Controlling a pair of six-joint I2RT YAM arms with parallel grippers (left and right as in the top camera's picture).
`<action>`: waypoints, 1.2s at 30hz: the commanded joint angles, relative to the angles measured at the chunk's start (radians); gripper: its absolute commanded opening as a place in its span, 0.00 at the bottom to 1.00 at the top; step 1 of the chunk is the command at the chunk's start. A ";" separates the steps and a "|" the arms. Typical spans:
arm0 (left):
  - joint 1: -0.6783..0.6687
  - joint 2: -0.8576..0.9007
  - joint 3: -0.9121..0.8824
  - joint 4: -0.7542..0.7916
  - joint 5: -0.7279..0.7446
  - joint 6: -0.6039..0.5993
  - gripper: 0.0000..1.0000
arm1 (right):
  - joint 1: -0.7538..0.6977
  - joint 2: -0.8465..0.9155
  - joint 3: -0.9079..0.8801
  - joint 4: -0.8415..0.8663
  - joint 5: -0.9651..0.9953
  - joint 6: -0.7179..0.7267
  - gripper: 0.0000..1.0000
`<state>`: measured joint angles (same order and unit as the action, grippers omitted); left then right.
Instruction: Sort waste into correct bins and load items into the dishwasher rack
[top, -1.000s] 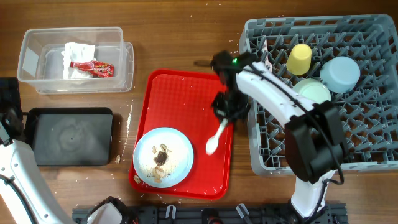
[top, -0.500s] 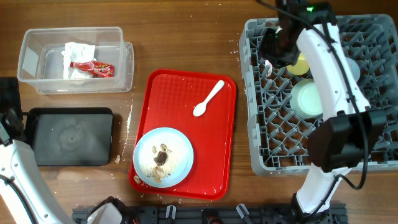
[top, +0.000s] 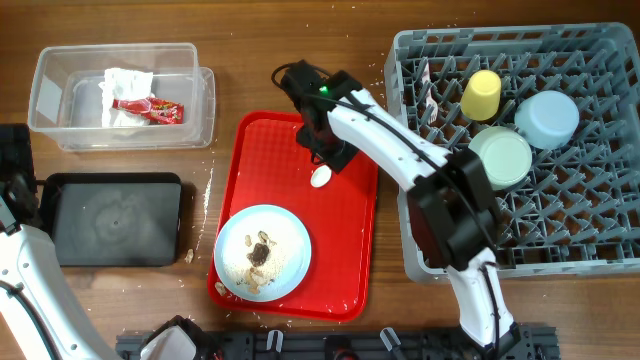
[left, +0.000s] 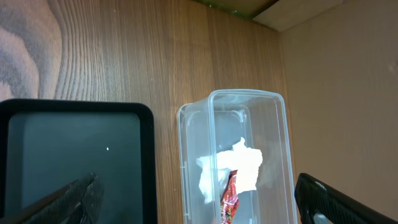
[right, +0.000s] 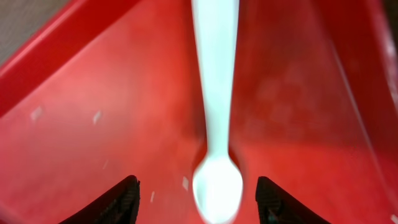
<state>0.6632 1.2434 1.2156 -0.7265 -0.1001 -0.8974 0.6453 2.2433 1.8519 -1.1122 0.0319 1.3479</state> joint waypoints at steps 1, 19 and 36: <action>0.003 -0.003 0.002 0.002 -0.002 -0.008 1.00 | -0.011 0.051 -0.010 0.024 0.039 0.053 0.61; 0.003 -0.003 0.002 0.002 -0.002 -0.008 1.00 | -0.029 0.037 -0.053 0.036 0.033 -0.049 0.11; 0.003 -0.003 0.002 0.002 -0.002 -0.008 1.00 | -0.491 -0.353 -0.010 0.049 0.094 -1.121 0.13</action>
<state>0.6632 1.2434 1.2156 -0.7261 -0.1001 -0.8970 0.1963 1.8786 1.8503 -1.0504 0.1093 0.4992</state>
